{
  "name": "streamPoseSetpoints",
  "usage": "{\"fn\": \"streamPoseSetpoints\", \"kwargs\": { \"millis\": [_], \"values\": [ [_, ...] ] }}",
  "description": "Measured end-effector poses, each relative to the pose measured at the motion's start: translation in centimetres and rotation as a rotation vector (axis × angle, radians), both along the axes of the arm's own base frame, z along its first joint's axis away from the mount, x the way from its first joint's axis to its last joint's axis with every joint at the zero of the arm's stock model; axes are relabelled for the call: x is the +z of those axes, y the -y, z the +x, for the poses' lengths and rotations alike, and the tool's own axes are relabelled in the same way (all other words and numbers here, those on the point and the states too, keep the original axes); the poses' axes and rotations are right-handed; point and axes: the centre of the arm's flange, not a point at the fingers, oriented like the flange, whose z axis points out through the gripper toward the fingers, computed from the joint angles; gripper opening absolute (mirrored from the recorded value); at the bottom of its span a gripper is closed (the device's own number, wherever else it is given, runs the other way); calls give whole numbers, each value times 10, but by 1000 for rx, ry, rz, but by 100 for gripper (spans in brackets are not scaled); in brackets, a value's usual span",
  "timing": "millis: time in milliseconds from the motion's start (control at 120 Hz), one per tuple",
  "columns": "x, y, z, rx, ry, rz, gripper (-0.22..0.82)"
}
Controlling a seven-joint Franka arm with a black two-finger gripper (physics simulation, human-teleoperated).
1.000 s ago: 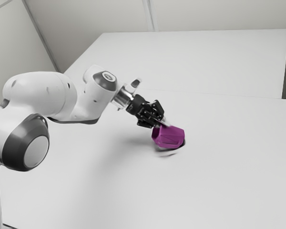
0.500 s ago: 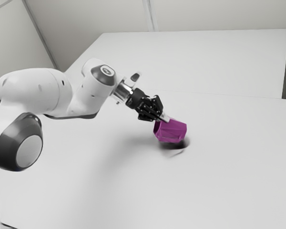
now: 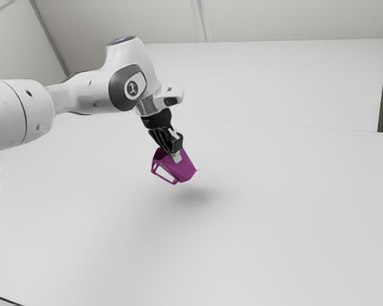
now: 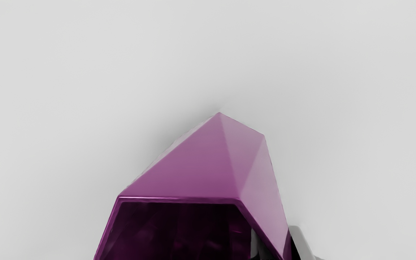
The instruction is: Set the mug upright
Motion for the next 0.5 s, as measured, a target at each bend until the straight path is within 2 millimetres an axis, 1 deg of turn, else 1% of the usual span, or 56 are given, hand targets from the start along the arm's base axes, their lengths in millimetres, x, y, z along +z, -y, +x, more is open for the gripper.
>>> {"fn": "streamPoseSetpoints", "kwargs": {
  "millis": [42,117,225,333,500],
  "values": [
    [-1,0,-2,-30,1,52,-18],
    [-5,7,-9,-88,-1,149,-18],
    [-13,9,-14,-126,-12,257,-18],
    [-20,8,-14,-129,-28,316,-18],
    [-32,9,-13,-108,-57,359,-18]
  ]
}}
